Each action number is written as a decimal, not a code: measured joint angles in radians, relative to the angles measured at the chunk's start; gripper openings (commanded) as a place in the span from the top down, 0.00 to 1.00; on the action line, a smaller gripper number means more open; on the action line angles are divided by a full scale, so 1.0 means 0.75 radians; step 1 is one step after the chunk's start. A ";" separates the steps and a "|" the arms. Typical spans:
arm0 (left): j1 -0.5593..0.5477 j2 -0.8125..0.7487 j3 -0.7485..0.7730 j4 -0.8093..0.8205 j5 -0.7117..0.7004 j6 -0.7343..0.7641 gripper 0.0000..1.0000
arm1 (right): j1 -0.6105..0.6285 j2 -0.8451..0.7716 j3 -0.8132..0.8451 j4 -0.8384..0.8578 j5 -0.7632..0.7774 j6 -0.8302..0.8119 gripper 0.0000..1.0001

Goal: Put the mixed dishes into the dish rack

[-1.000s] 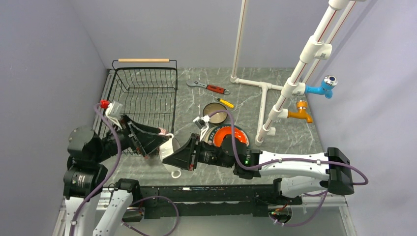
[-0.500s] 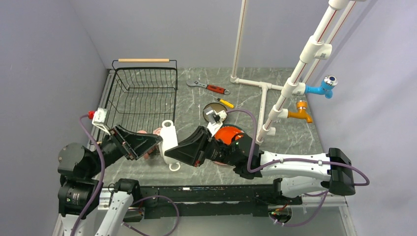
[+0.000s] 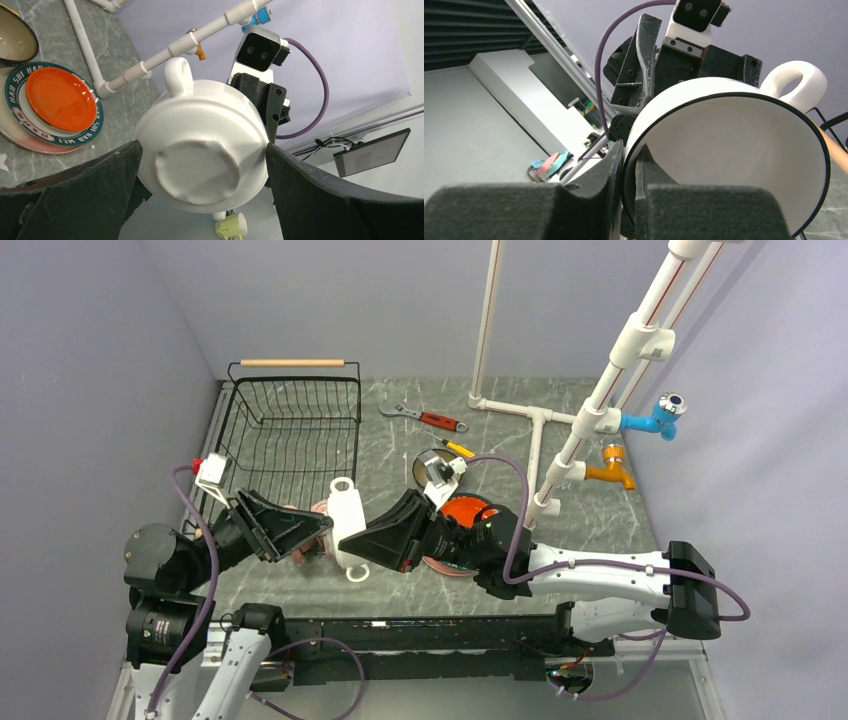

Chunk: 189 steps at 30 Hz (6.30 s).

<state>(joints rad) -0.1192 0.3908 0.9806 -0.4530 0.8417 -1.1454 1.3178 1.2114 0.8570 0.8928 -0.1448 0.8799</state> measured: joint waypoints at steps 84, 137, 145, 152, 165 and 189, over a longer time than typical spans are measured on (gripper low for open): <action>-0.015 0.233 -0.028 0.244 0.099 0.250 0.46 | -0.135 0.026 -0.152 0.252 -0.508 -0.297 1.00; -0.033 0.350 -0.017 0.148 0.091 0.297 1.00 | -0.141 0.107 -0.095 0.164 -0.254 -0.298 0.15; -0.026 0.444 0.184 -0.062 0.023 0.466 1.00 | -0.165 0.019 -0.095 -0.104 -0.058 -0.283 0.00; -0.011 0.539 0.353 -0.281 -0.119 0.652 1.00 | -0.182 -0.074 -0.072 -0.418 0.104 -0.253 0.00; 0.025 0.790 0.671 -0.677 -0.506 1.014 1.00 | -0.307 -0.242 0.042 -0.819 0.178 -0.221 0.00; 0.328 1.606 1.188 -0.963 -1.304 1.436 1.00 | -0.315 -0.526 -0.103 -1.227 0.158 -0.444 0.00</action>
<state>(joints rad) 0.1265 1.5955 1.8717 -1.1755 -0.1364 -0.0681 1.0813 0.8165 0.7795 -0.0273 -0.0265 0.5472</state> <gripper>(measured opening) 0.191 0.994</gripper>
